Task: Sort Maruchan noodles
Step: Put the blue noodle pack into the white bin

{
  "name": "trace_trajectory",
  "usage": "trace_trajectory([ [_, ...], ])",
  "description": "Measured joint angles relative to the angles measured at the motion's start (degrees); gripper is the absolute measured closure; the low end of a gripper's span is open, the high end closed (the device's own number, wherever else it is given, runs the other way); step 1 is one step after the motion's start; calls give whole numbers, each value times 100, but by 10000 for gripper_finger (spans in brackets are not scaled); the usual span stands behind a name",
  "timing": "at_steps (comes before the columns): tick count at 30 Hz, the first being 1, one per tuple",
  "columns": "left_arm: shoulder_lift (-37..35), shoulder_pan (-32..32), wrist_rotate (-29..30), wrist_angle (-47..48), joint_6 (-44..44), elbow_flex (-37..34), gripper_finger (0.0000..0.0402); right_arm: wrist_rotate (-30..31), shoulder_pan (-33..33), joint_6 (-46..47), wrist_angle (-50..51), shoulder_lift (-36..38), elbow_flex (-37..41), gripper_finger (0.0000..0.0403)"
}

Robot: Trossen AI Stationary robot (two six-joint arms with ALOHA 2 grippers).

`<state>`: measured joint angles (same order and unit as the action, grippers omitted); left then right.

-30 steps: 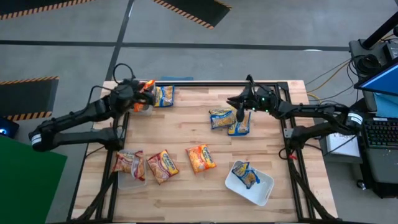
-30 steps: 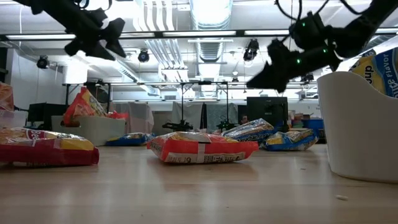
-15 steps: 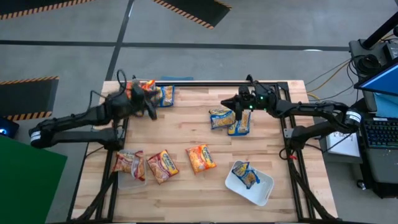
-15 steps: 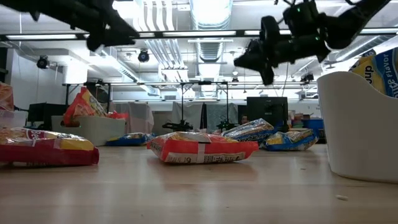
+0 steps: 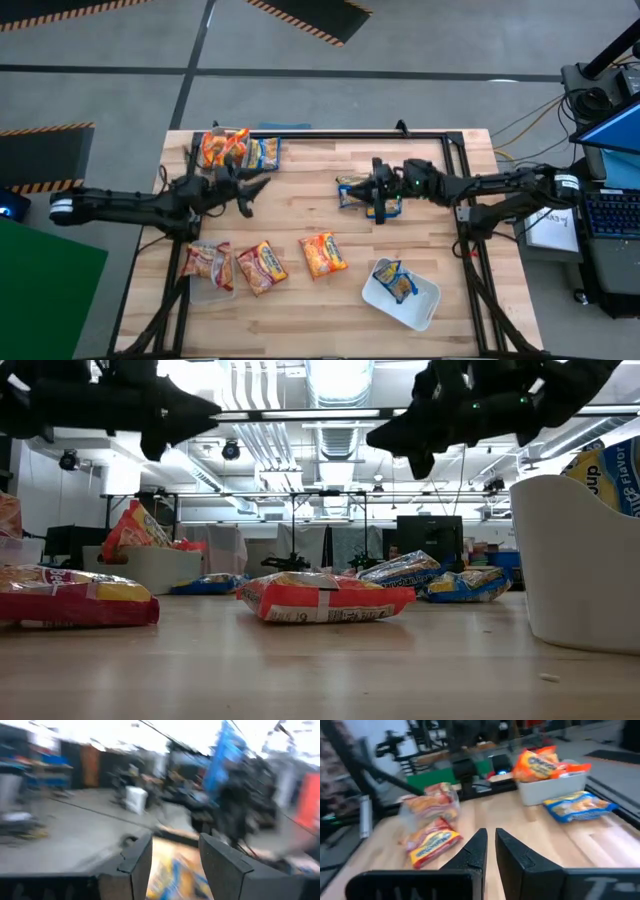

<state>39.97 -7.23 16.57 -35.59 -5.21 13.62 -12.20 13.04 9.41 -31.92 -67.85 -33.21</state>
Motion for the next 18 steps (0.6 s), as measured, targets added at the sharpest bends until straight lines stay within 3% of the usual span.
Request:
trace_trajectory([
  [2, -25, -30, 241, -68, -60, 107, 256, 535, -217, 63, 1, 13, 27, 375],
  [5, -31, -3, -25, 58, -326, 235, 256, 752, -497, 383, 439, 20, 44, 375],
  [8, -64, 9, -542, 239, -545, 387, 256, 768, -579, 959, 1669, 69, -23, 375],
  [13, -23, 7, -574, 864, -874, 787, 256, 920, -609, 1902, 3312, 101, -136, 374],
  [18, 127, 9, -712, 1726, -957, 1151, 256, 1062, -605, 2109, 3366, 103, -157, 374],
])
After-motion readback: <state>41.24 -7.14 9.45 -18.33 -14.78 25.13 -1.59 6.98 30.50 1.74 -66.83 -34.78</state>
